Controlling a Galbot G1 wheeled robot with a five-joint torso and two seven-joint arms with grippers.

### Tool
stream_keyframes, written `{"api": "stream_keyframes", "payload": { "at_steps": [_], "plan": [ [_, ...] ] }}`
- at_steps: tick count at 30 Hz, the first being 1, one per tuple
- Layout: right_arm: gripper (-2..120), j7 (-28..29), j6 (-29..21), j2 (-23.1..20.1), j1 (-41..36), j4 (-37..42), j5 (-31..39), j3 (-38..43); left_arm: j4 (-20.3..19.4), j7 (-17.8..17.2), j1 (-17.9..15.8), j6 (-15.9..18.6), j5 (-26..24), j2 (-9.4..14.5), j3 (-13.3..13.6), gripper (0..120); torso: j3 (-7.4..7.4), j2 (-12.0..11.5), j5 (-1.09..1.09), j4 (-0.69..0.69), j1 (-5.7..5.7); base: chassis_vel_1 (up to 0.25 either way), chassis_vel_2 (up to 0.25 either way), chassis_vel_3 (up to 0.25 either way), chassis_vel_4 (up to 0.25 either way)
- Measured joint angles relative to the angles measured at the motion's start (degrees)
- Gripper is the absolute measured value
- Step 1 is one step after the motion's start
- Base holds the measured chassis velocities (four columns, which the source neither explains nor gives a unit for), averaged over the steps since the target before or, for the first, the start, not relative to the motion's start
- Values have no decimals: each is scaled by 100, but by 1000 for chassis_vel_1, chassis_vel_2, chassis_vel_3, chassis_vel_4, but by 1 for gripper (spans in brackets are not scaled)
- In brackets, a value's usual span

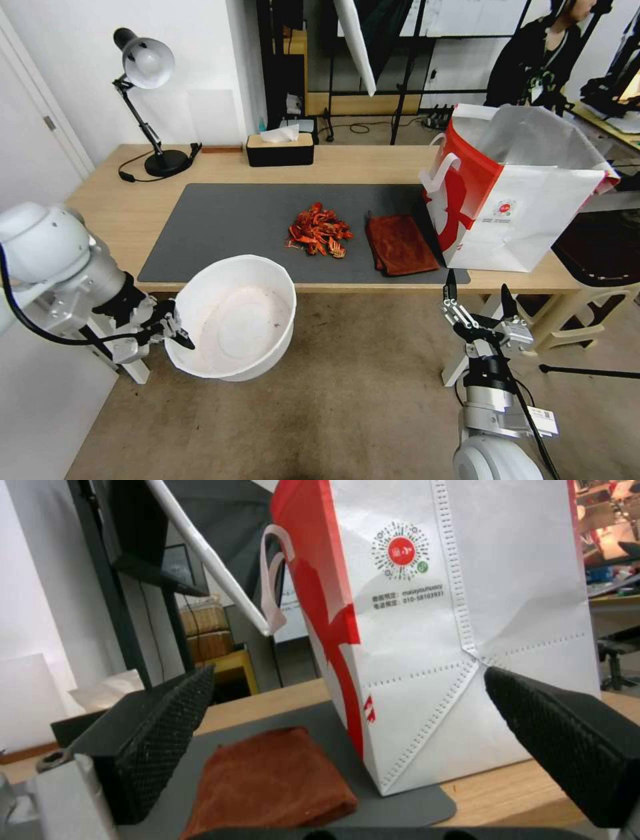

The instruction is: Sweep shrimp from table into container with towel, then put container into takeout bag.

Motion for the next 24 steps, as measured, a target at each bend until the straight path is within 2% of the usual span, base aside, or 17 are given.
{"api": "stream_keyframes", "payload": {
  "at_steps": [1,2,5,6,8,9,12,13,16,19,24],
  "plan": [
    [100,3,-2,9,-2,0,-2,6,14,-2,110,-22,84,-99,-57,0,0,0,0,-1,0,0,0,0,0],
    [100,3,-2,9,-2,0,-2,6,14,-2,110,-22,84,-99,-57,0,0,0,0,-1,0,0,0,0,0],
    [100,9,-22,28,6,0,-27,14,24,-25,697,-105,314,-331,-435,0,0,0,0,1,0,0,0,0,0],
    [100,9,-22,28,6,0,-27,14,24,-25,697,-105,314,-331,-435,0,0,0,0,1,0,0,0,0,0],
    [100,15,-42,42,23,0,-53,9,23,-34,1032,-120,477,-460,-698,0,0,0,1,0,0,0,0,0,0],
    [100,15,-42,42,23,0,-53,9,23,-34,1032,-120,477,-460,-698,0,0,0,1,0,0,0,0,0,0],
    [100,30,-67,60,55,-17,-98,-11,4,-67,1594,-129,660,-650,-1032,0,0,0,0,-1,0,0,0,0,0],
    [100,30,-67,60,55,-17,-98,-11,4,-67,1594,-129,660,-650,-1032,0,0,0,0,-1,0,0,0,0,0],
    [100,38,-82,66,81,-34,-121,-19,4,-73,1868,-130,736,-735,-1150,0,0,0,0,0,0,0,0,0,0],
    [100,43,-84,66,92,-49,-126,-18,39,-75,1900,-130,805,-810,-1141,0,0,0,0,0,0,0,0,0,0],
    [100,55,-84,58,114,-84,-128,-11,221,-121,1839,-129,1062,-1043,-927,0,0,0,0,-1,0,0,0,0,0]
  ]
}}
